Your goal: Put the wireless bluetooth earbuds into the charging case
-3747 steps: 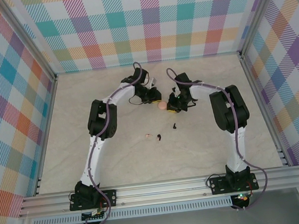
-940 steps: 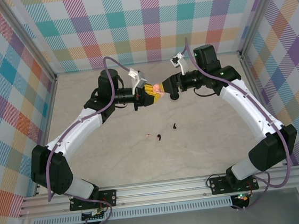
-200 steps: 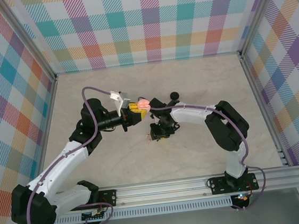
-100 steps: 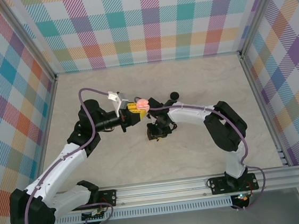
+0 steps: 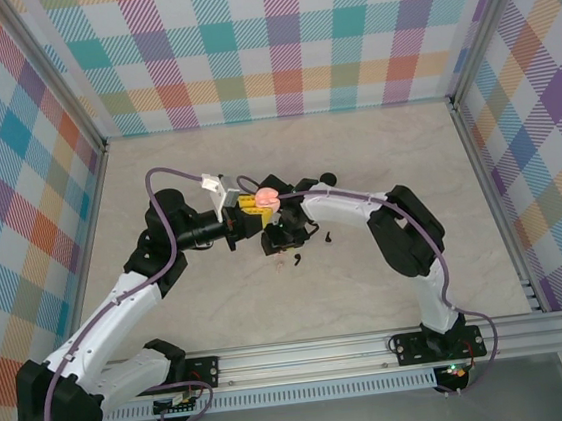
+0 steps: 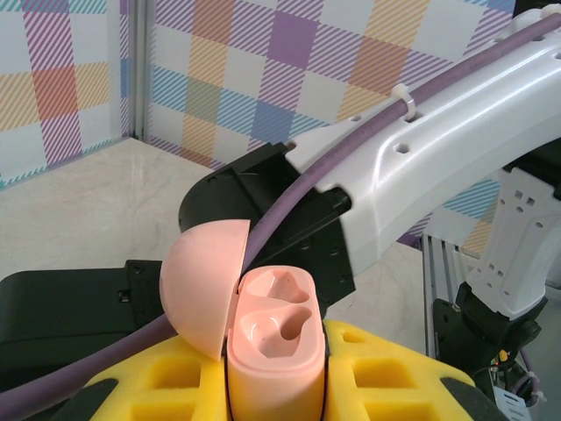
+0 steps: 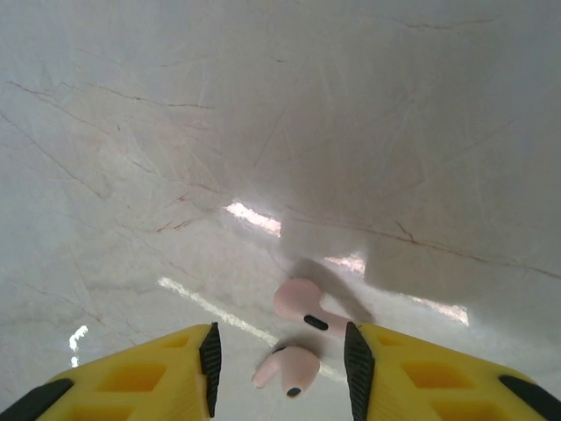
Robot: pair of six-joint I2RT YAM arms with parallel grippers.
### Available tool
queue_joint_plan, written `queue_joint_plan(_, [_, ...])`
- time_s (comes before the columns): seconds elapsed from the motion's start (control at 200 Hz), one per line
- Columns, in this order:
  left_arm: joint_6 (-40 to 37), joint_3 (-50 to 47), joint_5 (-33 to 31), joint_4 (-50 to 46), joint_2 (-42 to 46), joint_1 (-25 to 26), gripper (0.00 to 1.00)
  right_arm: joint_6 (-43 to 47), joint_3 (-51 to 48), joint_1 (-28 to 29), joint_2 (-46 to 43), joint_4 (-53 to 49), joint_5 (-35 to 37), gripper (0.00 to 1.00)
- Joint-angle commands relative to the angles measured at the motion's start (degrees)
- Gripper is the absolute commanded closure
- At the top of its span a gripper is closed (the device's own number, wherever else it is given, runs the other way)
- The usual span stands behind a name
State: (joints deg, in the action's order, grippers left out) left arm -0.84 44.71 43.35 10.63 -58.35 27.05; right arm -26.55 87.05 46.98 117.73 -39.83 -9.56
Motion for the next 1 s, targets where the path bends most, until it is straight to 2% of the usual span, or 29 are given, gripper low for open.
queue_joint_plan(0.0, [-0.10, -0.74, 0.02, -0.09, 1.86, -1.08, 0.82, 2.38, 2.11, 0.50, 1.55, -3.05, 0.25, 0.54])
queue_joint_plan(0.41, [-0.44, -1.20, -0.29, -0.11, 2.01, -1.03, 0.82, 5.10, 4.27, 0.50, 4.91, -6.11, 3.36, 0.52])
queue_joint_plan(0.745, [-0.46, -1.25, -0.39, 0.00, 2.03, -1.03, 0.82, 2.02, 3.54, -1.42, 4.46, -7.46, 9.46, 0.62])
queue_joint_plan(0.995, [-0.46, -1.34, -0.30, 0.08, 1.84, -1.03, 0.82, -0.11, 1.23, -5.25, 2.26, -7.91, 12.21, 0.64])
